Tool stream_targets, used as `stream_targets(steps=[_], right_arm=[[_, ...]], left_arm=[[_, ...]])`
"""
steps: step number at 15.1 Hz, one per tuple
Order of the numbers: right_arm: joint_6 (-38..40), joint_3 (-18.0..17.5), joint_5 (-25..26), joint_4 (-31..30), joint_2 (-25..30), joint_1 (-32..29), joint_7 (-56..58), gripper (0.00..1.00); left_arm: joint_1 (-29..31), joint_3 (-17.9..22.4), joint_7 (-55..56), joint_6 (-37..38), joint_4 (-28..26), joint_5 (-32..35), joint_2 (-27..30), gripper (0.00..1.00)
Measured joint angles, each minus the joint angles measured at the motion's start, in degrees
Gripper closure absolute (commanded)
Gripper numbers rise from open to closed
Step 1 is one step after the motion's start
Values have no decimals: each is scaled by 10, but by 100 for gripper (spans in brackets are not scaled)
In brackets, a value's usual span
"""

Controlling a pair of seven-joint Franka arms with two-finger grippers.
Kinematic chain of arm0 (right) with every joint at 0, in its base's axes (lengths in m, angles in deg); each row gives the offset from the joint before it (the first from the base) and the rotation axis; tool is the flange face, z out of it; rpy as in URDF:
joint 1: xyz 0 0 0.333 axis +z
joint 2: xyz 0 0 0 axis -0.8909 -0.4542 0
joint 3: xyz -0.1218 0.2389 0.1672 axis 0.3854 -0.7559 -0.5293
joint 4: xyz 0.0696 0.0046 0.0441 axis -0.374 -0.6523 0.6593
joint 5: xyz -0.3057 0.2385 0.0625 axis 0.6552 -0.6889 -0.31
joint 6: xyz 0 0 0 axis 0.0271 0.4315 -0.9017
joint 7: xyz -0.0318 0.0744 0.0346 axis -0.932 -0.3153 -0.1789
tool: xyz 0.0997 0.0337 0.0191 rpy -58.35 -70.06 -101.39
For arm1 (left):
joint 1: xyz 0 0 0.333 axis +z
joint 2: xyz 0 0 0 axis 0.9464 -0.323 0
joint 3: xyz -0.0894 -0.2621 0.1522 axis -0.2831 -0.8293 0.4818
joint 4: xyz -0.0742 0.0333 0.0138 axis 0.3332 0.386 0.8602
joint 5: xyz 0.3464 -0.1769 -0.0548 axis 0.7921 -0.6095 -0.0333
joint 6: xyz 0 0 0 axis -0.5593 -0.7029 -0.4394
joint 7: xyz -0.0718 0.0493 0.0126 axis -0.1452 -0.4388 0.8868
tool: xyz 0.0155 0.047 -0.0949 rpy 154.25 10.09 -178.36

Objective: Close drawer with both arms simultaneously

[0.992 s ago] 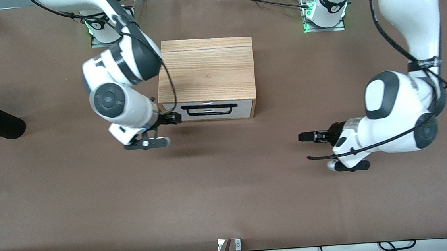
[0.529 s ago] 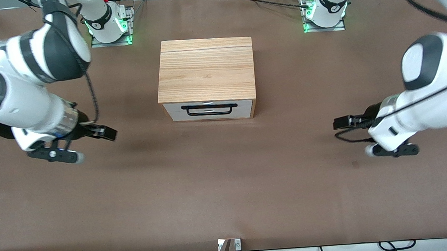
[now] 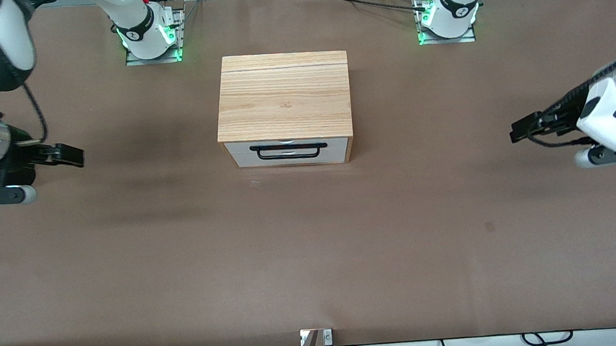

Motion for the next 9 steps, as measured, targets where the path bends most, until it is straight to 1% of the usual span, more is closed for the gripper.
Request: stream_targets(steps=[1,2,5,6,7,9], right_arm=[[-7,-10,0,-12,8,-17,10,0],[-20,-36,0,-31,20,-45,14,0],[-62,-175,14,-107,79,-183,15,0],[-79,-206,24,-136,102,-213,15,0],[-99,-227,33,-169,129,-234,13,0],[-128,-250,39,-227,180,-260,3,0]], left_arm=[[0,-2,1,-15,-30,2,18,0],[-1,-3,1,-31,-63,2,37,0],[-4,-9,3,-61,-152,6,95,0],[-4,-10,3,-65,-168,7,107,0],[-4,-10,3,-69,-178,7,115,0],[-3,-10,3,-71,-184,7,120,0]])
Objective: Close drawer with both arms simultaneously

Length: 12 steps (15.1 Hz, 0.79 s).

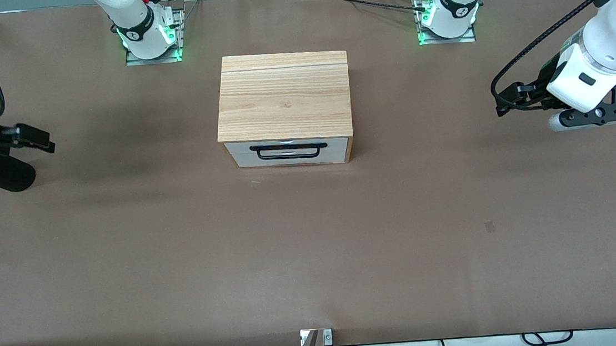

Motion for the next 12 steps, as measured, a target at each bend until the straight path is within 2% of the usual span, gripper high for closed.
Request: stream_targets(steps=[3,12], right_arm=[[-19,-6,0,-32,37,-12,-2,0],[-21,-11,0,-21,27,-13,-2,0]], left_arm=[[0,0,0,-3,0,0,0,0],[0,0,0,-3,0,0,0,0]])
